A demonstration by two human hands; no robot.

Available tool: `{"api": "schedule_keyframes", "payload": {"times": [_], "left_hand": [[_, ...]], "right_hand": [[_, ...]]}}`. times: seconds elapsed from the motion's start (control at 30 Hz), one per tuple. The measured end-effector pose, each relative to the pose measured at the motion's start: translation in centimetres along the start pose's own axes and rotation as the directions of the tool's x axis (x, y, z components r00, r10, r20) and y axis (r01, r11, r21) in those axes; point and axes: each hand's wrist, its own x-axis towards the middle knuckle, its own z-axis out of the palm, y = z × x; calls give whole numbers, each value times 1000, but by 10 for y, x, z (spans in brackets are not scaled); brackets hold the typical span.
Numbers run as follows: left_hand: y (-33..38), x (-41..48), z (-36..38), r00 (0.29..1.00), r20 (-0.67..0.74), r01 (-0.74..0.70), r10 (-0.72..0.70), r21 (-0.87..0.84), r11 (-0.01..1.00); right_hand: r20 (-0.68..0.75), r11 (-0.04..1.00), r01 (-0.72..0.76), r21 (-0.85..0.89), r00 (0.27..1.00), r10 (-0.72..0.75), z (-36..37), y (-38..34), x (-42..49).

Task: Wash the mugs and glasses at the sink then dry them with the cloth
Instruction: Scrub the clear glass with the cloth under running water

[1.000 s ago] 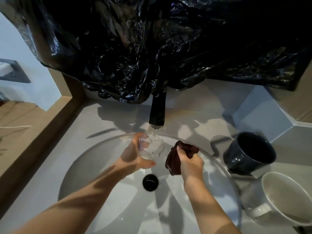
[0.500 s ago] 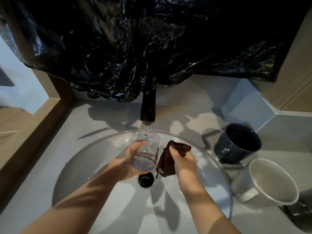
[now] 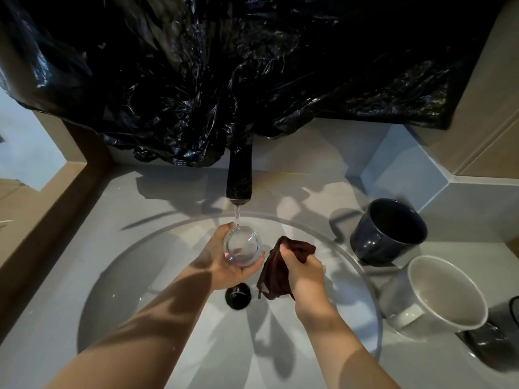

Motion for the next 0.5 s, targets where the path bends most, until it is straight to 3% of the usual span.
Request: {"api": "schedule_keyframes", "payload": {"times": [0.13, 0.23, 0.3, 0.37, 0.43, 0.5], "left_hand": [[1, -9, -6, 998, 53, -53, 44, 183, 982], [11, -12, -18, 981, 73, -186, 180, 611, 769], [20, -14, -26, 968, 126, -220, 218, 846, 486], [22, -22, -24, 972, 88, -106, 218, 992, 72], [18, -32, -15, 959, 20, 86, 283, 931, -356], [9, -45, -3, 935, 68, 201, 348, 707, -678]], "right_hand": [[12, 1000, -13, 2, 1000, 13, -3, 1, -2], [41, 999, -4, -38, 999, 6, -6, 2, -5], [86, 994, 7, -112, 996, 3, -9, 4, -6], [149, 971, 19, -239, 989, 17, -11, 6, -7], [224, 915, 54, -399, 974, 40, -12, 6, -10], [293, 832, 128, -539, 955, 44, -14, 5, -16]]}}
